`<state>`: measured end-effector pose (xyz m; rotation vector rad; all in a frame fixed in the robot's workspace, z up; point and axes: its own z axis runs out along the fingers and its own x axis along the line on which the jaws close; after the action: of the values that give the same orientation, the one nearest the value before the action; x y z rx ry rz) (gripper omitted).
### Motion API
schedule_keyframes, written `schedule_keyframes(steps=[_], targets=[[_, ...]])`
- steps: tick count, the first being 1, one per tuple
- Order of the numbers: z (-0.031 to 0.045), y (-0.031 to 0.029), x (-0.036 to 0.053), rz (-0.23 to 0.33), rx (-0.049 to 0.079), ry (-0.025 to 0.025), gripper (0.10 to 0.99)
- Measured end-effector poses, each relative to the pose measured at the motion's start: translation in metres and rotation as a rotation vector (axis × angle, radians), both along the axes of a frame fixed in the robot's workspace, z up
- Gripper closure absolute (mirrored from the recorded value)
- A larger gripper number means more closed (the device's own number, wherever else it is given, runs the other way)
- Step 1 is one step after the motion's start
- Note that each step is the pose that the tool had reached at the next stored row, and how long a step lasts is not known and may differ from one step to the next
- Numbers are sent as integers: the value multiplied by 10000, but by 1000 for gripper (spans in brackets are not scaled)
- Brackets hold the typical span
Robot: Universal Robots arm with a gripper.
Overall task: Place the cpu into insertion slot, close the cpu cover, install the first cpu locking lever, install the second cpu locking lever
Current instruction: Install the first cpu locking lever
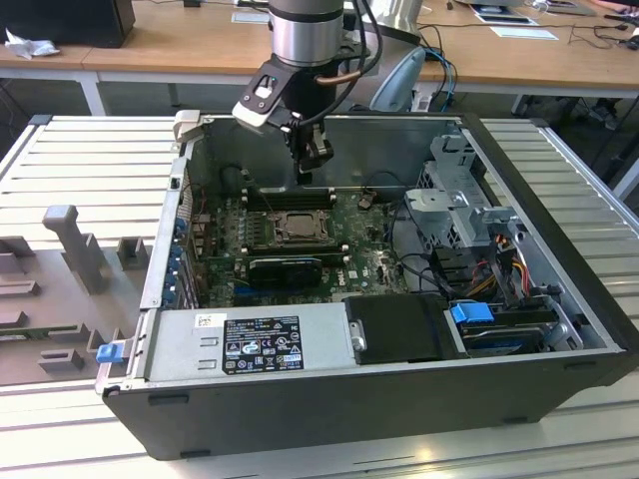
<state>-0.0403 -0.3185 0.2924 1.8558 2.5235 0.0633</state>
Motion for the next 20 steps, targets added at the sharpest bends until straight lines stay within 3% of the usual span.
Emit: schedule_keyframes(steps=[20], targets=[[0,0,0,1722,-4,0,980]])
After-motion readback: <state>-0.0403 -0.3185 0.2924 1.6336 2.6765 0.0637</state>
